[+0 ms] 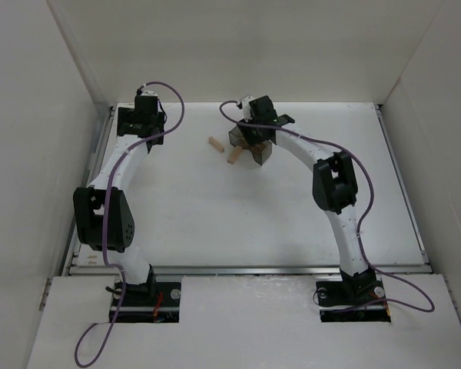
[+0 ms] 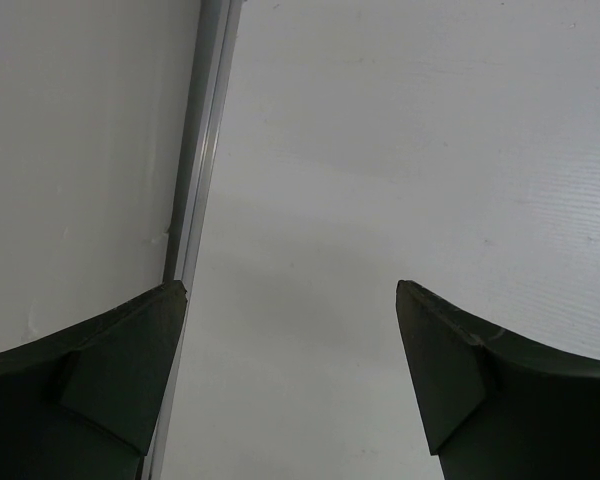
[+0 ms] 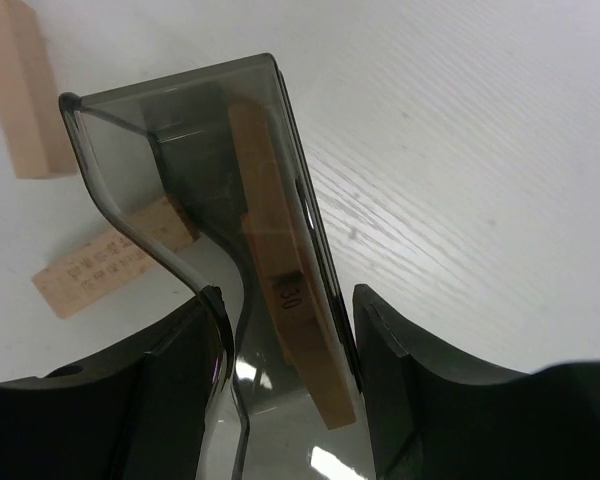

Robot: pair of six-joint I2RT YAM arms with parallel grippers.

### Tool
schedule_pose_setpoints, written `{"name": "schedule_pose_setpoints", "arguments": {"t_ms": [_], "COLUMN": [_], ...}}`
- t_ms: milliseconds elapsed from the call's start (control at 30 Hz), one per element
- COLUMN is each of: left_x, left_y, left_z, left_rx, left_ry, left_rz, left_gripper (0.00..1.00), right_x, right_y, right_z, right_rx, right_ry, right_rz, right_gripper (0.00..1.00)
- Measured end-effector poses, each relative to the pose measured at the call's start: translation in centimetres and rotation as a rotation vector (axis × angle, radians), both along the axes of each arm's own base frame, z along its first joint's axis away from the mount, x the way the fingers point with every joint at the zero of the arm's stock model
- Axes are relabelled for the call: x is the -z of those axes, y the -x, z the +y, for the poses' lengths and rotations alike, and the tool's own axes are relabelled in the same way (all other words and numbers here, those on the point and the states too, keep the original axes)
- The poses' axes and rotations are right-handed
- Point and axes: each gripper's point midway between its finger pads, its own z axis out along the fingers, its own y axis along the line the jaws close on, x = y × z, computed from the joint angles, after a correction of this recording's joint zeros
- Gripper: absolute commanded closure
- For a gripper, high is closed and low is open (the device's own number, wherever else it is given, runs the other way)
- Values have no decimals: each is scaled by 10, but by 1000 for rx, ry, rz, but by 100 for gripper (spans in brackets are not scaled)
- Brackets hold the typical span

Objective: Build the wood block tower

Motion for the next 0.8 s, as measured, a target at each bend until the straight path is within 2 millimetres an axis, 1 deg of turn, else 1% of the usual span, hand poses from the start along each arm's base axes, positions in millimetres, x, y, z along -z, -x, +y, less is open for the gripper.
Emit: {"name": "schedule_pose_setpoints", "arguments": {"t_ms": [133,300,433,567,800], "left_x": [0,0,-1,0,4], "left_y": [0,0,0,0,4], "left_z": [0,0,1,1,1], "left_rx": [0,-2,-3,-3,-8], "left_ry": [0,-2,-2,-3,-2], "left_rz": [0,-1,-3,-2,7], "left_gripper": [17,17,17,17,17], "right_x": [-11,-28,-35,-37,-42], "right_y": [9,18,22,22,16], "right_z": [-11,-16,-21,-32,-43], "right_rx": [76,177,239,281,319], "right_ry": [142,321,434,490,498], "right_rz": [-78,-217,-305,-338,-359], "right_gripper": [100,100,100,100,100]}}
